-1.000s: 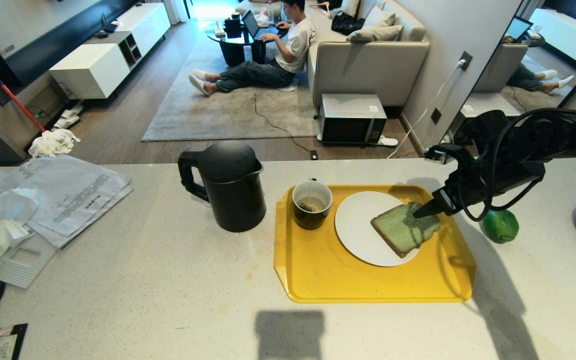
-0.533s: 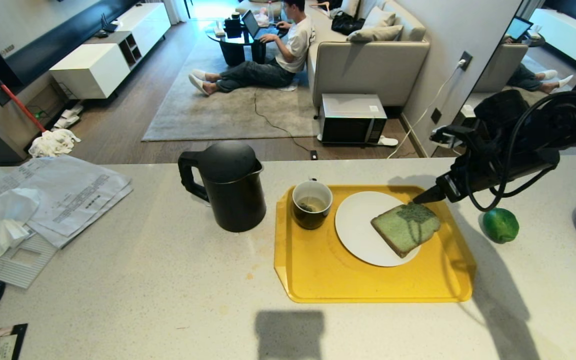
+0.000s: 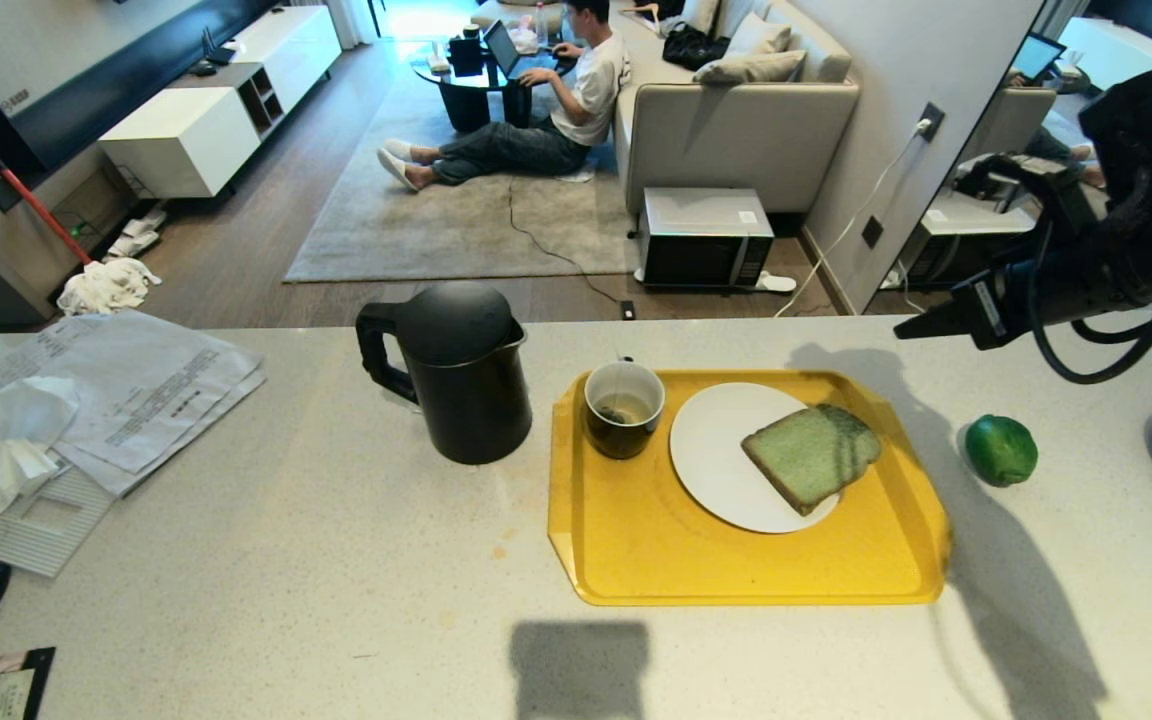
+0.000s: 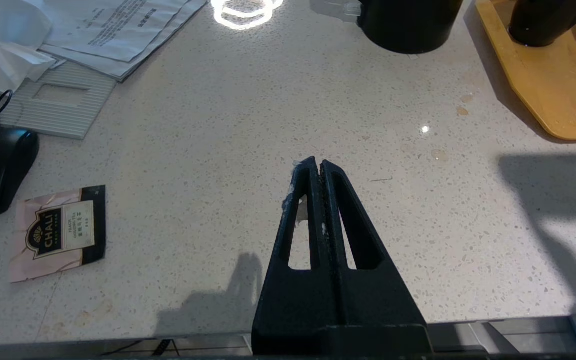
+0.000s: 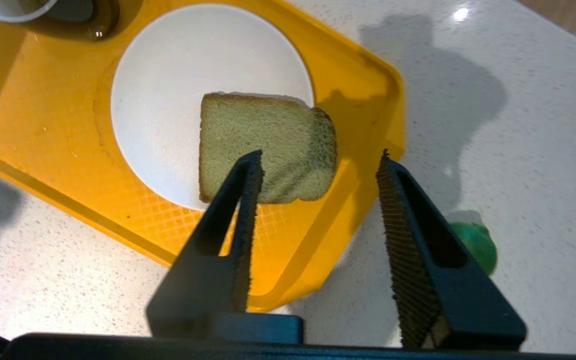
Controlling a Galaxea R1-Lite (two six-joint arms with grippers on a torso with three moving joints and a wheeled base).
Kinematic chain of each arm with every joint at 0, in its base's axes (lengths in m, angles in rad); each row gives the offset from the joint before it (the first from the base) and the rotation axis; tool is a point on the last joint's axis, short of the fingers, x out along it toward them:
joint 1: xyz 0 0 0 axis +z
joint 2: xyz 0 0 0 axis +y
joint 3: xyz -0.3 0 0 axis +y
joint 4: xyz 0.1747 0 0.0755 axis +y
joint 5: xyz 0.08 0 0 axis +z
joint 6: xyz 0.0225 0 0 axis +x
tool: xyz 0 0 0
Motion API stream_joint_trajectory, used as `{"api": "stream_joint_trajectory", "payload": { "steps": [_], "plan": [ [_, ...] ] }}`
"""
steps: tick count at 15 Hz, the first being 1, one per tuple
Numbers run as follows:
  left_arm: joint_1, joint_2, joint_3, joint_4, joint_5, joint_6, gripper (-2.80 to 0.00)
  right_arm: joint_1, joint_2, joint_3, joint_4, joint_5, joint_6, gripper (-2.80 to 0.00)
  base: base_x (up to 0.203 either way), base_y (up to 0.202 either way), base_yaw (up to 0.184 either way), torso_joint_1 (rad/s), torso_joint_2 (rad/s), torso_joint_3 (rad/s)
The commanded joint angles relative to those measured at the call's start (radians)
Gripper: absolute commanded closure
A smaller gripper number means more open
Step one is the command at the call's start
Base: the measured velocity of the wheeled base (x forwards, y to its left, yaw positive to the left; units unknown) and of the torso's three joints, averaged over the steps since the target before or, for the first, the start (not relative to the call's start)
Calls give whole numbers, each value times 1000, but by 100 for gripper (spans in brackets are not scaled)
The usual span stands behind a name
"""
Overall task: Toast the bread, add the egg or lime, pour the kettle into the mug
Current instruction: Pick up the egg
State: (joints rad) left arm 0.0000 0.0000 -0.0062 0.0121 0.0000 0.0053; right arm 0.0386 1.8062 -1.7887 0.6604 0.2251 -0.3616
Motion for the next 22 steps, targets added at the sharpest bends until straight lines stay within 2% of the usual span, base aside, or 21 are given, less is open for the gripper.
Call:
{"api": "stream_joint_trajectory", "payload": {
  "steps": [1, 4, 9, 11, 16, 18, 20, 22],
  "plan": [
    [0, 2, 0, 0, 0, 1, 0, -14, -120, 24, -1, -24, 26, 0, 0, 0, 0, 0, 0, 0],
    [0, 2, 0, 0, 0, 1, 0, -30, -239, 77, -5, -95, 44, 0, 0, 0, 0, 0, 0, 0],
    [0, 2, 0, 0, 0, 1, 0, -70, -491, 187, -4, -112, 117, 0, 0, 0, 0, 0, 0, 0],
    [0, 2, 0, 0, 0, 1, 0, -99, -611, 276, -4, -115, 146, 0, 0, 0, 0, 0, 0, 0],
    [0, 2, 0, 0, 0, 1, 0, -125, -959, 602, -10, -169, 242, 0, 0, 0, 0, 0, 0, 0],
    [0, 2, 0, 0, 0, 1, 0, -128, -1058, 744, -105, -178, 253, 0, 0, 0, 0, 0, 0, 0],
    [0, 2, 0, 0, 0, 1, 0, -128, -1146, 897, -299, -192, 252, 0, 0, 0, 0, 0, 0, 0],
    [0, 2, 0, 0, 0, 1, 0, -129, -1242, 1042, -443, -239, 250, 0, 0, 0, 0, 0, 0, 0]
  ]
}}
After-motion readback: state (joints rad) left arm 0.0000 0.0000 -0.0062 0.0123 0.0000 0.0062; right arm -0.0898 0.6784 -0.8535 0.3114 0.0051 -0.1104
